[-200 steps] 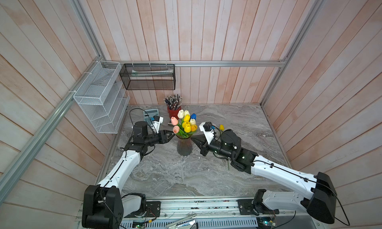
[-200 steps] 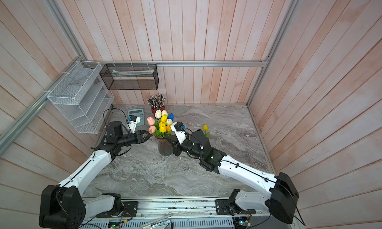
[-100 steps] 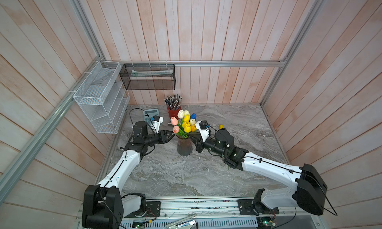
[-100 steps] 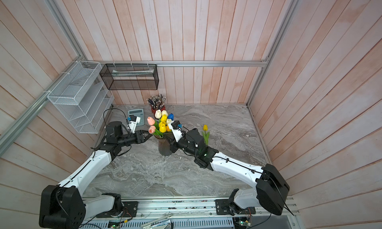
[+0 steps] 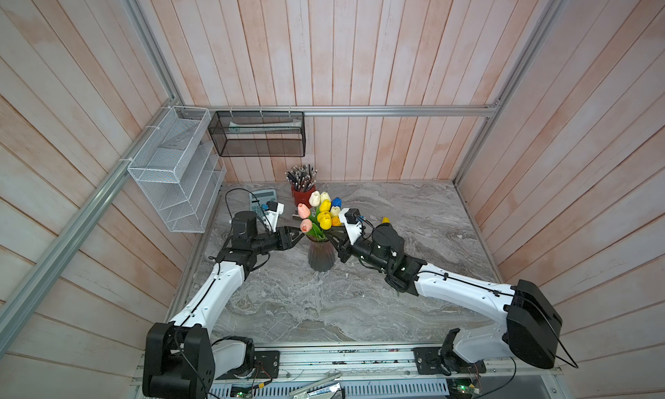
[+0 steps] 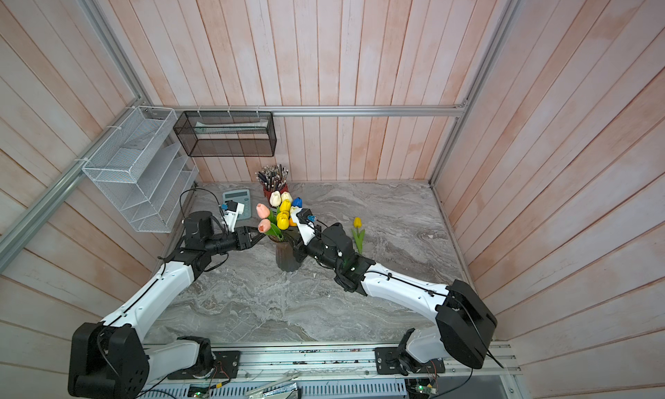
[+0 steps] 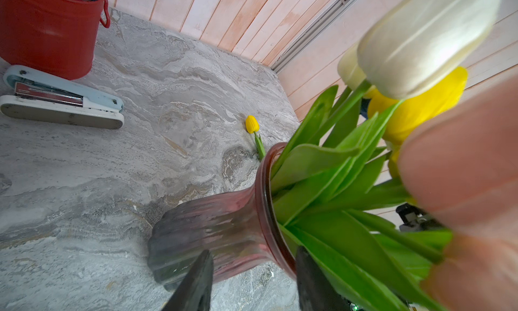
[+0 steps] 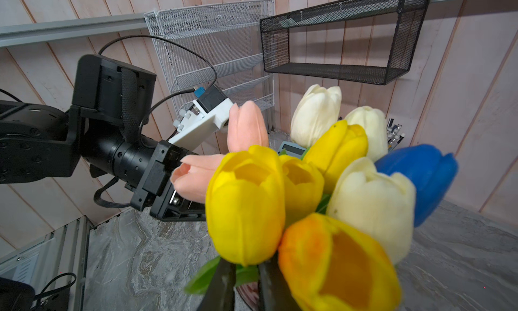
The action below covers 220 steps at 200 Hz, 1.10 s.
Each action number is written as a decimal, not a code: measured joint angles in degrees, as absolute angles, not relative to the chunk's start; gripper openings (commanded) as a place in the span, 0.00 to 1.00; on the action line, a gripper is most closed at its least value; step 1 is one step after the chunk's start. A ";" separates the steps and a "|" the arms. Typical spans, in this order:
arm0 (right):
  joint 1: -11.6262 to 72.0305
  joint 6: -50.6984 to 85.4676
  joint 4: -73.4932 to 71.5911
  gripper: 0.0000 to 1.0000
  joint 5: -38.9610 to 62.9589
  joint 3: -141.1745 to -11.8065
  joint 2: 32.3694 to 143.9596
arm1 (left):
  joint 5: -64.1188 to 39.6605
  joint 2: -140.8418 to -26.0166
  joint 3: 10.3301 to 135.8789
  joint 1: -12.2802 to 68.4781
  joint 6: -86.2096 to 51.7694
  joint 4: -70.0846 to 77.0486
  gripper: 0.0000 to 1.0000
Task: Pick out yellow flowers from the vase
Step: Pick up the flower from the vase.
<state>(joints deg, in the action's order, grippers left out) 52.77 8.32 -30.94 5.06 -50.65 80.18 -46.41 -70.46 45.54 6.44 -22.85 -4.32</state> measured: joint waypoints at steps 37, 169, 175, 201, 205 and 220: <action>52.77 7.16 -32.40 0.18 4.84 -50.76 81.58 | -46.39 -70.46 45.58 6.44 -22.65 -4.36 0.48; 52.77 5.98 -35.40 0.16 4.80 -51.92 85.25 | -46.02 -70.46 45.98 6.44 -22.39 -5.21 0.48; 52.77 5.93 -35.57 0.15 4.80 -52.07 85.45 | -46.02 -70.46 45.98 6.44 -22.35 -5.21 0.48; 52.77 5.82 -36.12 0.09 4.80 -52.42 86.00 | -46.00 -70.46 46.06 6.44 -22.22 -5.32 0.48; 52.77 5.87 -36.16 0.08 4.80 -52.45 86.06 | -46.00 -70.46 46.09 6.44 -22.20 -5.39 0.48; 52.77 5.76 -36.36 0.05 4.78 -52.45 86.06 | -46.00 -70.46 46.15 6.44 -22.15 -5.54 0.48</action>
